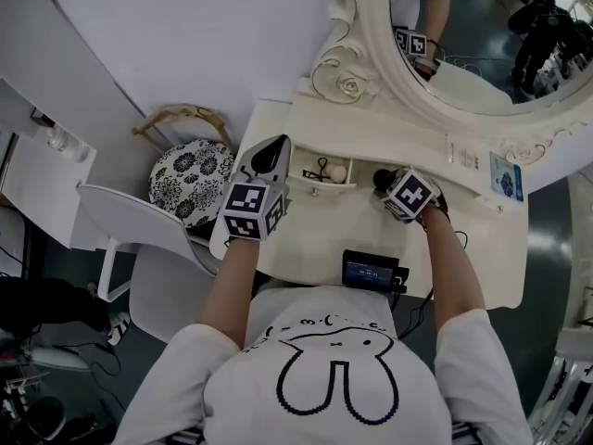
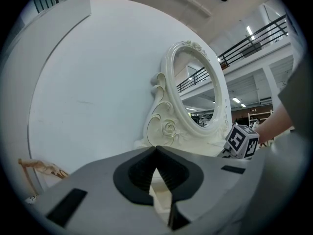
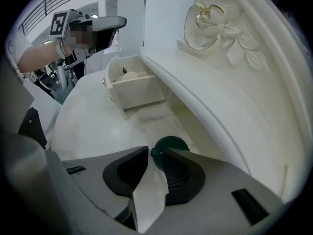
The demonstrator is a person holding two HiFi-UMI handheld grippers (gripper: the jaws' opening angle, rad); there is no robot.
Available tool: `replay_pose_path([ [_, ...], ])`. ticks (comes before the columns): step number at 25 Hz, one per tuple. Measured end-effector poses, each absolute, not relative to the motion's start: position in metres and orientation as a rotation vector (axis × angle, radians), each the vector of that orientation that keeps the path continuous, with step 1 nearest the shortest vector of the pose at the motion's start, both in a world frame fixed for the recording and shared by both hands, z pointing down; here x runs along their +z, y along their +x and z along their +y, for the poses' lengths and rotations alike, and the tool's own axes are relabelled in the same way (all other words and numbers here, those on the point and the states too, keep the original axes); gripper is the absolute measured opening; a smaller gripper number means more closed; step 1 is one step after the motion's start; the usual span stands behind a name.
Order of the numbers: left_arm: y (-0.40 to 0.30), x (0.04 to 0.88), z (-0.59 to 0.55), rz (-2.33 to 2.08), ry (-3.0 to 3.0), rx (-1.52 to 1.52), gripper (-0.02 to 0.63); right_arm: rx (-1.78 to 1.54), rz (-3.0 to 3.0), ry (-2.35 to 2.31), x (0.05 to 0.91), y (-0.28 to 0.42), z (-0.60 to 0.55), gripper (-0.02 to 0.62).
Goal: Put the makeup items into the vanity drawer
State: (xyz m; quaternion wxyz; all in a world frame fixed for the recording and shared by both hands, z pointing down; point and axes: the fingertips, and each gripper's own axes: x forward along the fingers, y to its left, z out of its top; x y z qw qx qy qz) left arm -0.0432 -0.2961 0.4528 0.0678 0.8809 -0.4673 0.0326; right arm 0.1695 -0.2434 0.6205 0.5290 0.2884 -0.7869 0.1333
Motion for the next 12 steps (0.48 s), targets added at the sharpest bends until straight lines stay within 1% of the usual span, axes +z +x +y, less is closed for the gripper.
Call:
replay_pose_path([
  [1, -0.044, 0.452, -0.297, -1.407, 2.655, 0.098, 0.005, 0.317, -1.878, 0.694, 0.621, 0.170, -0.244, 0.090],
  [2, -0.044, 0.452, -0.298, -1.406, 2.656, 0.098, 0.005, 0.314, -1.878, 0.699, 0.621, 0.170, -0.244, 0.058],
  [5, -0.043, 0.452, -0.299, -1.398, 2.659, 0.097, 0.005, 0.318, -1.889, 0.695, 0.621, 0.168, -0.242, 0.034],
  [12, -0.037, 0.447, -0.299, -1.365, 2.669, 0.103, 0.005, 0.347, -1.915, 0.692, 0.608, 0.164, -0.236, 0.026],
])
